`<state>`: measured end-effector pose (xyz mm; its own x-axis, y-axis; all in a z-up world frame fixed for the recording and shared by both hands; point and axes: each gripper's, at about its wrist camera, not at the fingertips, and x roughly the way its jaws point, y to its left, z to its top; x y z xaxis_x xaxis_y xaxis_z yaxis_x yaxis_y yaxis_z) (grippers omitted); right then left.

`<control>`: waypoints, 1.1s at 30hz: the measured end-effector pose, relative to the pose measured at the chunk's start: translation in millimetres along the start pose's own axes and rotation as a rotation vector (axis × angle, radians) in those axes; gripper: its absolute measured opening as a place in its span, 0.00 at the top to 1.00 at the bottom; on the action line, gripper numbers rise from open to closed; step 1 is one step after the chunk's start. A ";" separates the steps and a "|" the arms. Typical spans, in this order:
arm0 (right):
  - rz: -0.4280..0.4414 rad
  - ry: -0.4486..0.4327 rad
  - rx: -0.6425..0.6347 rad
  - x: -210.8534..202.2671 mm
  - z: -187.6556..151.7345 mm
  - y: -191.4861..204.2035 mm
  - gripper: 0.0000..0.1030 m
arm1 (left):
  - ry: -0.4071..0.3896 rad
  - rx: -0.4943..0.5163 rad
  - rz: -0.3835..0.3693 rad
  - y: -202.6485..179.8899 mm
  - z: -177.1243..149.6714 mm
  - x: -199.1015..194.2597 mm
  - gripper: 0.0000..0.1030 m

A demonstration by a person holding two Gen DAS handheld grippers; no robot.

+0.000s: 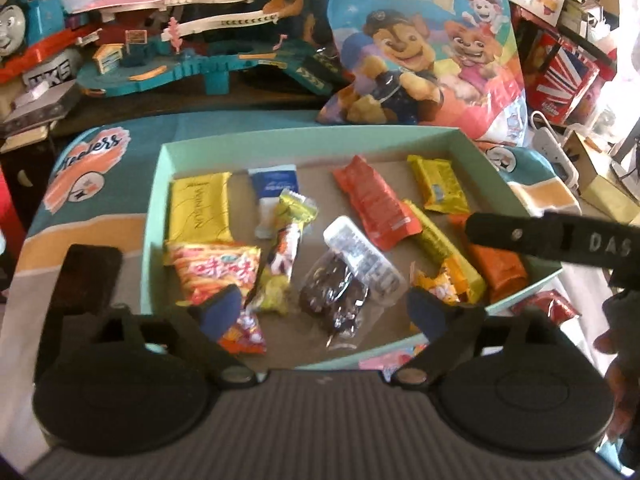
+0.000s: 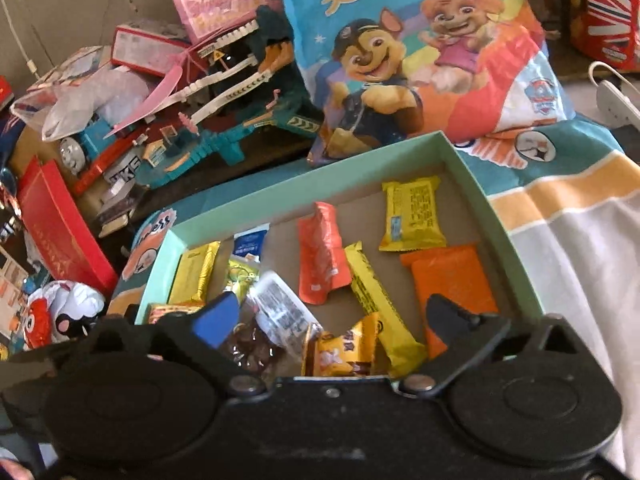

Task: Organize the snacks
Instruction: 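Carry the yellow pack and clear chocolate pack into the teal box and release both, then grasp a red-yellow bag with the right gripper while the left grasps a red square candy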

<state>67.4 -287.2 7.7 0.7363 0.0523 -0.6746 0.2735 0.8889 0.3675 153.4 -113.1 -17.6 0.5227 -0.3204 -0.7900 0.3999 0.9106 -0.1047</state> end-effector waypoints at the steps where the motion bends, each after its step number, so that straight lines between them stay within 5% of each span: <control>1: -0.003 -0.002 0.006 -2.5 -0.8 -1.3 0.00 | -0.005 -0.001 0.005 -0.1 -2.4 -2.4 0.05; 19: -0.018 -0.029 0.028 -70.3 -39.9 -13.1 0.00 | 0.048 -0.006 0.001 -8.5 -53.9 -42.0 0.00; 33: -0.043 0.050 0.086 -64.6 -77.6 -31.0 0.00 | 0.169 0.026 0.024 -9.8 -95.8 -9.5 0.00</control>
<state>-36.7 -282.8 -9.8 0.6916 0.0398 -0.7212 0.3577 0.8485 0.3899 72.3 -93.9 -67.0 0.3991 -0.2477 -0.8828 0.4088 0.9099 -0.0705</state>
